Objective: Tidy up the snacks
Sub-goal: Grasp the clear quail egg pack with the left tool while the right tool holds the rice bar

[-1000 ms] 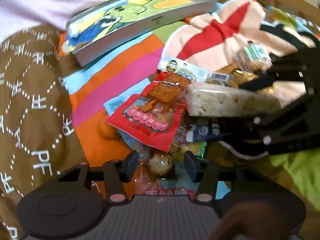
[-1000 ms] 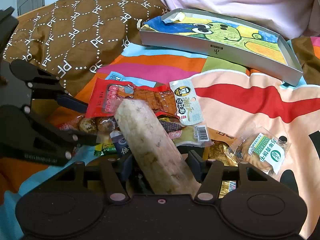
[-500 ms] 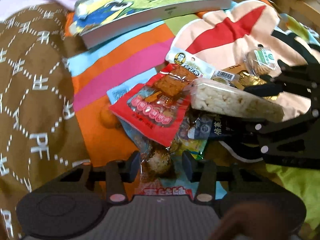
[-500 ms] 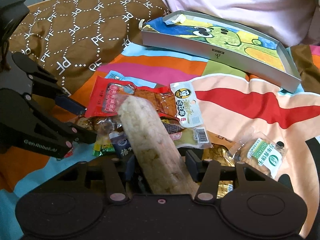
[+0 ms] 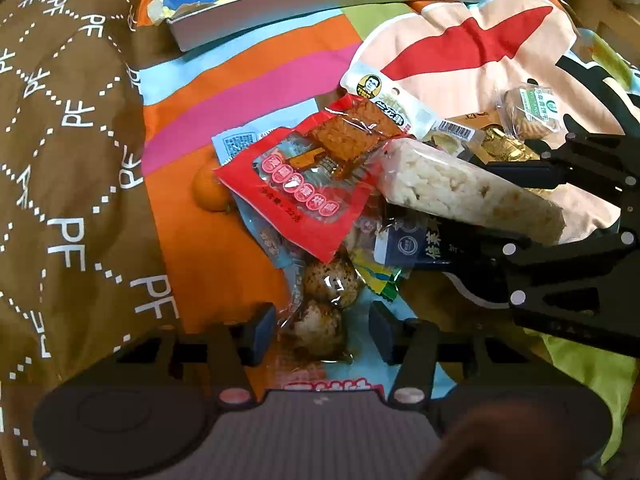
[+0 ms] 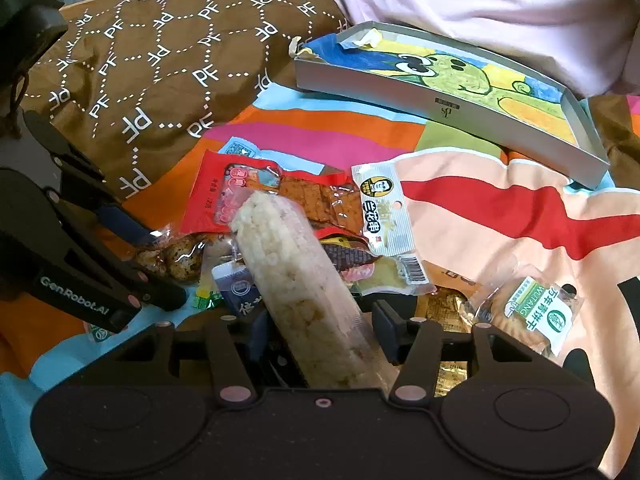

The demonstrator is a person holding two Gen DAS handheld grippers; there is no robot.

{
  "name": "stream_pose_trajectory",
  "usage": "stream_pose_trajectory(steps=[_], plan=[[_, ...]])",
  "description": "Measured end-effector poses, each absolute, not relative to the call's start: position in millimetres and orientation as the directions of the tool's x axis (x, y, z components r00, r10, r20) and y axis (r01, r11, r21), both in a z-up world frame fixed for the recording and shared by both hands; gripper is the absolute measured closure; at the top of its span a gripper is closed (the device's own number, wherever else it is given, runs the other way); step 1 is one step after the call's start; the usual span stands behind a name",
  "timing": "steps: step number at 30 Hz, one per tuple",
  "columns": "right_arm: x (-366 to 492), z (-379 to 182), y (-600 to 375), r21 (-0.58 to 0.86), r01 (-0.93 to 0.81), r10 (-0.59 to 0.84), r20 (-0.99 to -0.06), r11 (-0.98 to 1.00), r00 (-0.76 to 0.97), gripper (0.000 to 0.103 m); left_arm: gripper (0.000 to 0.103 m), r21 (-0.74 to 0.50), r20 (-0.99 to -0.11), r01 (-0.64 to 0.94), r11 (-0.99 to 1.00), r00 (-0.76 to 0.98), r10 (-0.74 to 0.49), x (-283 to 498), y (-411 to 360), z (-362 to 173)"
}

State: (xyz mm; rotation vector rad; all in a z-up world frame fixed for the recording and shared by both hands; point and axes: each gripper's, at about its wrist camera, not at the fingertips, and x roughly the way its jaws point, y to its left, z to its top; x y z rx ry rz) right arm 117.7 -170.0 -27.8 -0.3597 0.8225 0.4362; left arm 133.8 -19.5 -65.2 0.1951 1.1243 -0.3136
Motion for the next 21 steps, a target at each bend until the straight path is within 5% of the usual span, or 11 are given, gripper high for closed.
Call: stream_pose_trajectory(steps=[10, 21], plan=[[90.9, -33.5, -147.2, -0.447, -0.526, 0.091, -0.693, 0.723, 0.715, 0.066, 0.057, -0.086, -0.929, 0.231, 0.969, 0.333, -0.162, 121.6, -5.4, -54.2], [76.3, -34.8, -142.2, -0.551, -0.514, 0.055, -0.645, 0.658, 0.762, 0.071, 0.058, -0.157, -0.894, 0.161, 0.974, 0.397, -0.209, 101.8, 11.1, -30.1]])
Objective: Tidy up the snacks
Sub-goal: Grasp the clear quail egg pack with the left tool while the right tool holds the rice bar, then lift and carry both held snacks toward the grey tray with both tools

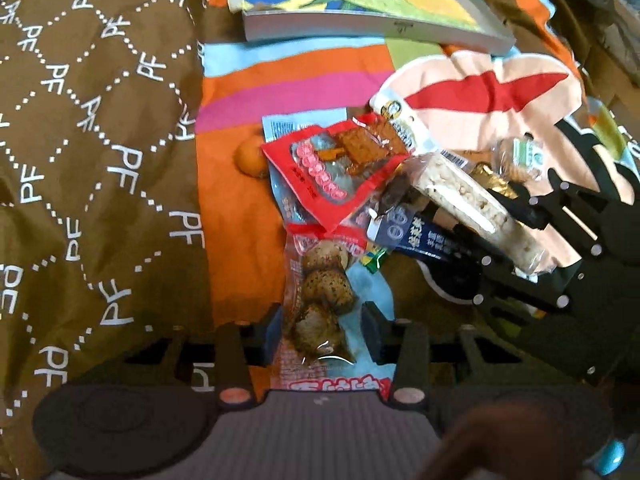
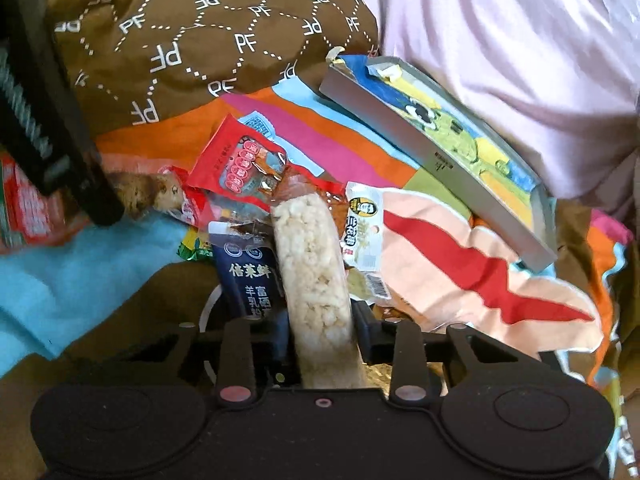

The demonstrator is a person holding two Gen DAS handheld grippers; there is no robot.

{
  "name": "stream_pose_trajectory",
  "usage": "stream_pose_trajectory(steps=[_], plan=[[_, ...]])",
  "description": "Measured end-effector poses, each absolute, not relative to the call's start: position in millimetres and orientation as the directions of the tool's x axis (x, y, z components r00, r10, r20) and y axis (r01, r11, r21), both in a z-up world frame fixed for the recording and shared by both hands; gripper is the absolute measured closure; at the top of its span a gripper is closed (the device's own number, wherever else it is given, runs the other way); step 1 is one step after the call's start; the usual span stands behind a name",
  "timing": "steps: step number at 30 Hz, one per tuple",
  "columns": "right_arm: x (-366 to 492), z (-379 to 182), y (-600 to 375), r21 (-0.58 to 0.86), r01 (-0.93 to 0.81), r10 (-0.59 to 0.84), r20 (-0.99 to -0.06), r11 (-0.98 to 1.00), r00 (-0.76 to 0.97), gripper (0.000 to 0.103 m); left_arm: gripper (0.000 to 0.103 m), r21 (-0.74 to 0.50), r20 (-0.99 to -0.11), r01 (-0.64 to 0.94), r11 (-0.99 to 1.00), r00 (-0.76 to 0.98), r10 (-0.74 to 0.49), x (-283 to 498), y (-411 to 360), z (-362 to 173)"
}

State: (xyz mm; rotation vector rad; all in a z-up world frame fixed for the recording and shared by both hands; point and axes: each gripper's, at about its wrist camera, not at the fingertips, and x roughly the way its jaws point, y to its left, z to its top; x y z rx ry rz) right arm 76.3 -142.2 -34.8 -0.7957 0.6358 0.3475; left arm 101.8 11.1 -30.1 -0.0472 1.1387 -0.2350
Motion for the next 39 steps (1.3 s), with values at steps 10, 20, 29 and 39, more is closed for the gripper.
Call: stream_pose_trajectory(steps=[10, 20, 29, 39], plan=[[63.9, -44.0, -132.2, -0.664, -0.509, 0.038, -0.587, 0.547, 0.808, 0.072, 0.054, -0.123, -0.912, 0.204, 0.971, 0.362, -0.192, 105.7, 3.0, -46.5], [61.1, -44.1, -130.9, -0.685, -0.504, 0.047, -0.568, 0.526, 0.821, 0.072, 0.053, -0.047, -0.911, 0.262, 0.964, 0.385, -0.15, 111.8, -14.8, -58.5], [59.6, -43.3, -130.1, -0.698, -0.489, 0.055, -0.545, 0.524, 0.837, 0.072, 0.063, -0.039, -0.899, 0.232, 0.972, 0.416, -0.135, 104.5, -12.4, -51.6], [58.8, -40.6, -130.4, -0.727, -0.448, 0.061, -0.492, 0.52, 0.869, 0.072, 0.064, -0.028, -0.868, 0.21, 0.977, 0.48, -0.127, 92.1, -9.6, -34.8]])
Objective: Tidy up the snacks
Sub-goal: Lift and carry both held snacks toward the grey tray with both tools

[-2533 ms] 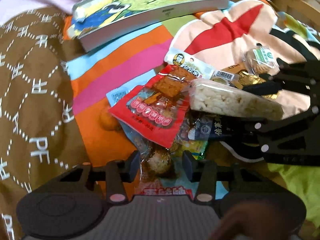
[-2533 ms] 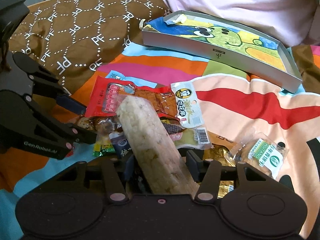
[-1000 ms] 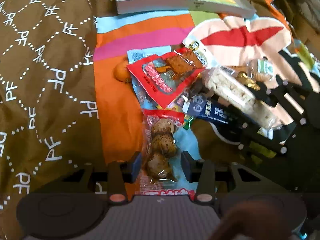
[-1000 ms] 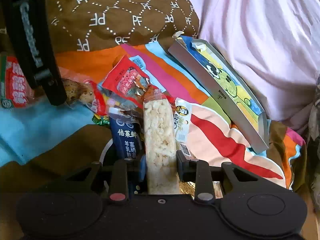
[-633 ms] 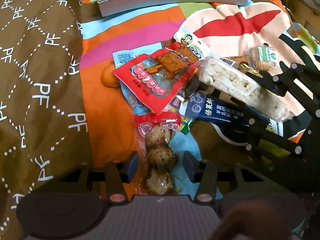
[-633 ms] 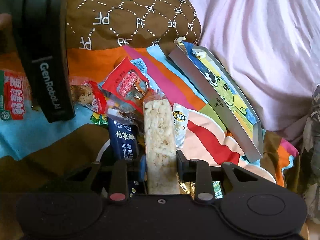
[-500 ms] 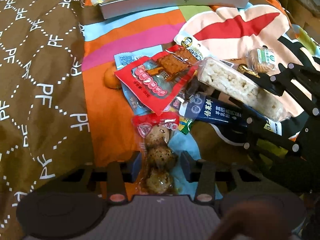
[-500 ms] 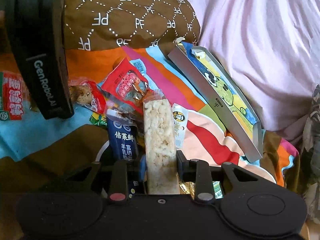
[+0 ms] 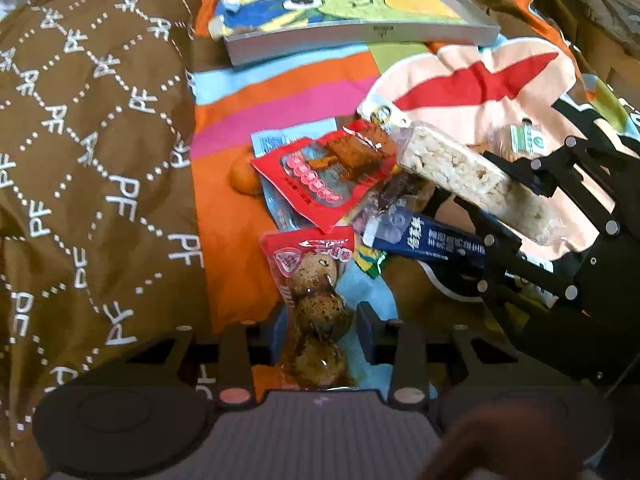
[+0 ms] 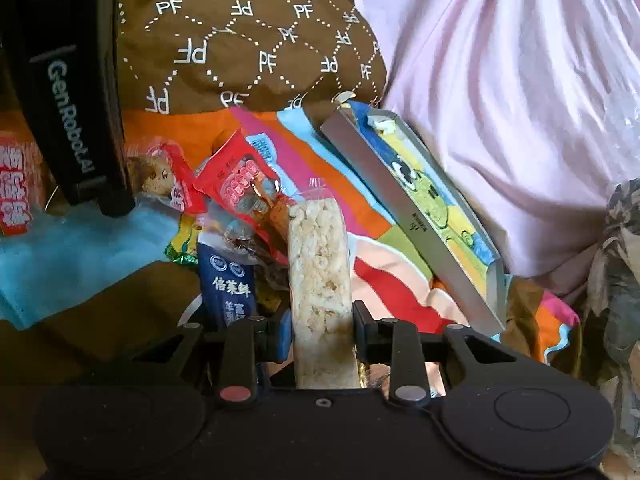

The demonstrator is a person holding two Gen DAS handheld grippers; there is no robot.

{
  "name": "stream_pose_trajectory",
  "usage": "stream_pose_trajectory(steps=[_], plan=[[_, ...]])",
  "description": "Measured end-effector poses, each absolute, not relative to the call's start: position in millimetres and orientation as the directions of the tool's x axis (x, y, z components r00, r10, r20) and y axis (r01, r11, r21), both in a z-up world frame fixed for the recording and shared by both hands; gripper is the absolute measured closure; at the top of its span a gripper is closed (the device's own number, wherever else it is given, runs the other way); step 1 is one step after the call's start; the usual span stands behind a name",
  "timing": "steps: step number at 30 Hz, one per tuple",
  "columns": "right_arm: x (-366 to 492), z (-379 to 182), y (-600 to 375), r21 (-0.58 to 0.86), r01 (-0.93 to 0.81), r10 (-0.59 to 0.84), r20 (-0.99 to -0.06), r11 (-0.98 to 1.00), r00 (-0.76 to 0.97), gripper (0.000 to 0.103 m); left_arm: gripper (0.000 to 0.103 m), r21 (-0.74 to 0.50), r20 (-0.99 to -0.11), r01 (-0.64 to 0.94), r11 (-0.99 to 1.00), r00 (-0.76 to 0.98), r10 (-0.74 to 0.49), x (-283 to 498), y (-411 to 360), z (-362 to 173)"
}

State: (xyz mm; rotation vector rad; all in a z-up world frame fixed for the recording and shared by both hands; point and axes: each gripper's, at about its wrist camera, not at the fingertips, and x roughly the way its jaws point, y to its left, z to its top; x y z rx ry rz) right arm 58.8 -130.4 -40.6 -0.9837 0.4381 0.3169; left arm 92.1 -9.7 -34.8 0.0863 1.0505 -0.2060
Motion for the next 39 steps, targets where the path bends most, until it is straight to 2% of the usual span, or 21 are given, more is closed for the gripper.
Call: stream_pose_trajectory(steps=[14, 23, 30, 39], plan=[[59.2, -38.8, -130.3, -0.746, -0.413, 0.062, -0.45, 0.522, 0.891, 0.072, 0.064, -0.136, -0.807, 0.17, 0.976, 0.553, -0.209, 77.0, 6.2, -11.0], [59.1, -33.2, -130.7, -0.755, -0.374, 0.067, -0.405, 0.539, 0.912, 0.072, 0.063, -0.137, -0.768, 0.152, 0.979, 0.608, -0.202, 85.7, 3.1, -5.0], [78.0, -24.2, -132.5, -0.764, -0.316, 0.052, -0.349, 0.563, 0.936, 0.071, 0.063, -0.146, -0.713, 0.131, 0.981, 0.673, -0.196, 126.8, 0.1, 11.6], [155.7, 19.1, -123.5, -0.723, -0.202, 0.015, -0.256, 0.66, 0.967, 0.071, 0.062, -0.194, -0.572, 0.113, 0.975, 0.794, -0.206, 227.7, 8.5, 47.5]])
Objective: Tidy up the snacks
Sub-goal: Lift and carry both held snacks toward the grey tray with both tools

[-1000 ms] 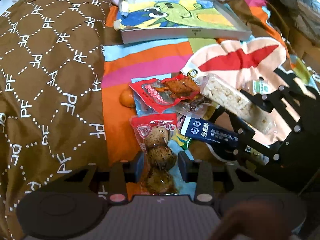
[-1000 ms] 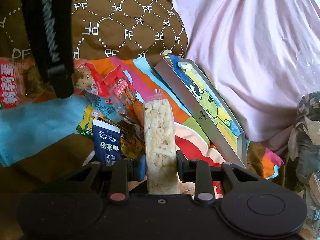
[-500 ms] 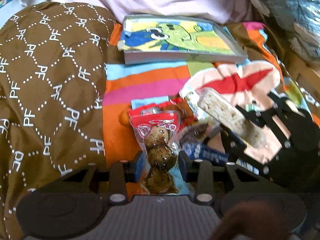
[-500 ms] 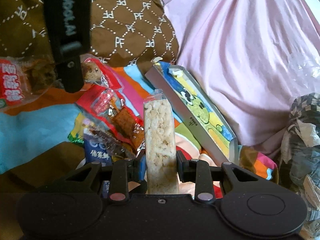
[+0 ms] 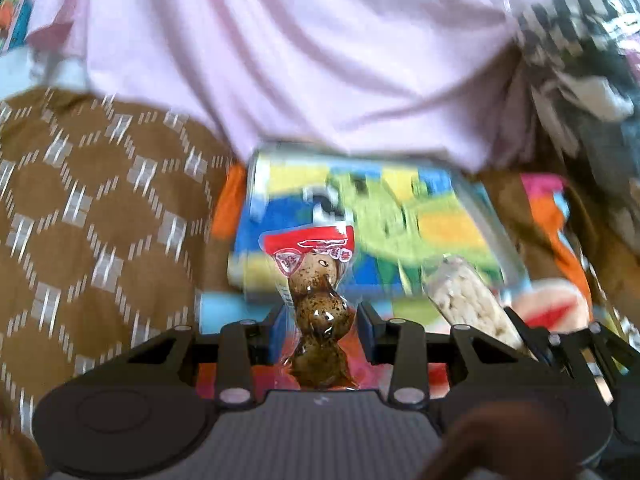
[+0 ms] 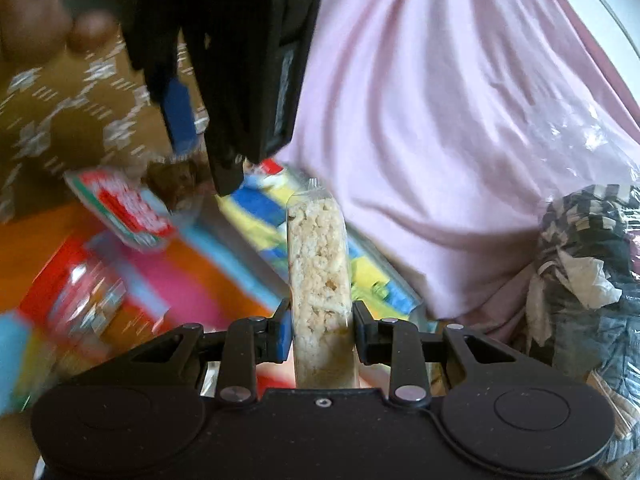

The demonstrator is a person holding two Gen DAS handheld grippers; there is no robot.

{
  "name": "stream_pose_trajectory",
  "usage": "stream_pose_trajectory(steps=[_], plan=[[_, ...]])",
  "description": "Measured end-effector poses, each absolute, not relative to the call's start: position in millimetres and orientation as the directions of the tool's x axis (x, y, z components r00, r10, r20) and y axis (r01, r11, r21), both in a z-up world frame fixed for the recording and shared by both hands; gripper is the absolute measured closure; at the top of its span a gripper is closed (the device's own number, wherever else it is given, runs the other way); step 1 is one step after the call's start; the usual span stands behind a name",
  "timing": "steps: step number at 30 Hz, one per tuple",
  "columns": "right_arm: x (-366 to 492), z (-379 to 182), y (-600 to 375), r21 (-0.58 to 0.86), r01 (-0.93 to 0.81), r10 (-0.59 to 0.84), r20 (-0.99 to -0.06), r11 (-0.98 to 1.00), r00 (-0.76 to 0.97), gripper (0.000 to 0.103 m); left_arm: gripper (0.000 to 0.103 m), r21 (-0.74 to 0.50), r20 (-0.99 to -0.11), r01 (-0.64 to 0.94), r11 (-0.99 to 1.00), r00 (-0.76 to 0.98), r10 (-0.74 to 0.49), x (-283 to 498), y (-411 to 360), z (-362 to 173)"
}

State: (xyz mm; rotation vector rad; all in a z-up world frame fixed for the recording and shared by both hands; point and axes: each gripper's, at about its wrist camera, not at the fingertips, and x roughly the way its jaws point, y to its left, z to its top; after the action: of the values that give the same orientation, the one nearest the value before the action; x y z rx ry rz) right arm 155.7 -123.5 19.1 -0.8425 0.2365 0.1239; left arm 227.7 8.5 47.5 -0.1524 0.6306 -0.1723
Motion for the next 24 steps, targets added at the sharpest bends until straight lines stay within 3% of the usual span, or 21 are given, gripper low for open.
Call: stream_pose_trajectory(steps=[3, 7, 11, 24], plan=[[189.8, 29.3, -115.8, -0.738, -0.195, 0.009, -0.249, 0.646, 0.968, 0.071, 0.062, -0.183, -0.527, 0.108, 0.977, 0.828, -0.19, 265.3, 8.6, 53.5], [238.0, 41.1, -108.2, -0.736, -0.196, 0.003, -0.255, 0.649, 0.967, 0.071, 0.061, -0.266, -0.494, 0.114, 0.957, 0.837, -0.237, 303.0, 21.6, 44.9], [280.3, 37.2, -97.5, -0.722, -0.186, 0.003, -0.247, 0.666, 0.969, 0.071, 0.062, -0.292, -0.518, 0.077, 0.953, 0.825, -0.226, 333.2, 37.5, 22.8], [364.4, 11.7, -100.0, -0.575, -0.257, 0.012, -0.395, 0.777, 0.918, 0.071, 0.061, -0.342, -0.501, 0.1, 0.934, 0.822, -0.271, 357.4, 55.5, -5.9]])
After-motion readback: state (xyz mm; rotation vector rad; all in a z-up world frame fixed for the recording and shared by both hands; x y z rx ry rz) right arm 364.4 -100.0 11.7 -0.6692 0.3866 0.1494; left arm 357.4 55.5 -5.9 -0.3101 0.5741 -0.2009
